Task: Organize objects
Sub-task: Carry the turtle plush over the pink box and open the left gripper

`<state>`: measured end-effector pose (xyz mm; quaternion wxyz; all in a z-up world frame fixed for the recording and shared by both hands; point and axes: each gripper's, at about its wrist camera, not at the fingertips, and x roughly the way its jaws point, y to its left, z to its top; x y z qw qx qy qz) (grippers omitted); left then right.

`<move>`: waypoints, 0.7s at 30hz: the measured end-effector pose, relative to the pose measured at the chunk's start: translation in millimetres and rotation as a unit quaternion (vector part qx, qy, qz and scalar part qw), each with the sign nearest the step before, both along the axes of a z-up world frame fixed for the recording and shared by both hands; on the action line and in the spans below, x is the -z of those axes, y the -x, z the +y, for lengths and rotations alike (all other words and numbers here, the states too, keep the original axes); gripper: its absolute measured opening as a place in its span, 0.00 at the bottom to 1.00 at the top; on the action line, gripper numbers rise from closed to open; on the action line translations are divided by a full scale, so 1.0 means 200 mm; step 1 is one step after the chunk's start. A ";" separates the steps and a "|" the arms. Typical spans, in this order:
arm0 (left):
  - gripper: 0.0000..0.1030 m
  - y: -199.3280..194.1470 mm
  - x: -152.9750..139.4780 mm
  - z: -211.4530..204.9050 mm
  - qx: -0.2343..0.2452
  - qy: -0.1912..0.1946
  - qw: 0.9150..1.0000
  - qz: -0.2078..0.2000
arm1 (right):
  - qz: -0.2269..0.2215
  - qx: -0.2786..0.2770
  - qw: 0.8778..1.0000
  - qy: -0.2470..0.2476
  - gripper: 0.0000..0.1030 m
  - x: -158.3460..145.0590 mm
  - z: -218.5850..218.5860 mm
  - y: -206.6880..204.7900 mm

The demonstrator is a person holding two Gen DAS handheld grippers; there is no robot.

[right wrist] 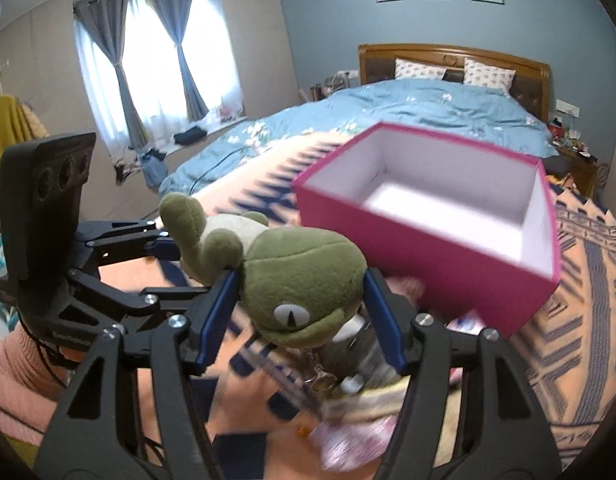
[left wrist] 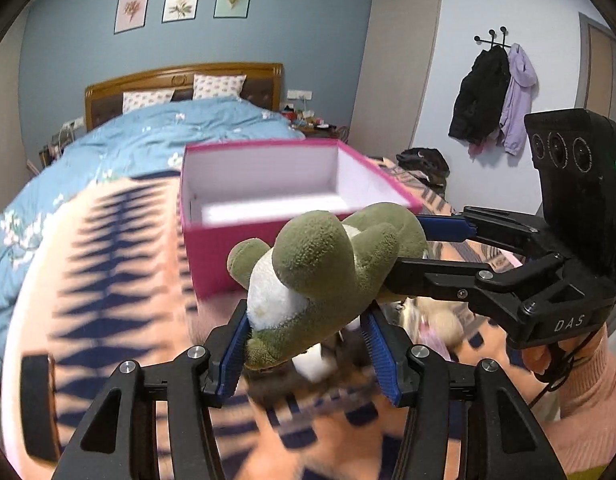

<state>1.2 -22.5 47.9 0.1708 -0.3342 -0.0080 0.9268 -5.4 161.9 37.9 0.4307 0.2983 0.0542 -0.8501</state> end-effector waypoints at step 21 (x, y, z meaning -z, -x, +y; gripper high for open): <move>0.56 0.73 -0.10 -0.03 -0.023 0.002 0.999 -0.030 | 0.045 0.049 0.998 0.022 0.67 -0.26 -0.13 0.61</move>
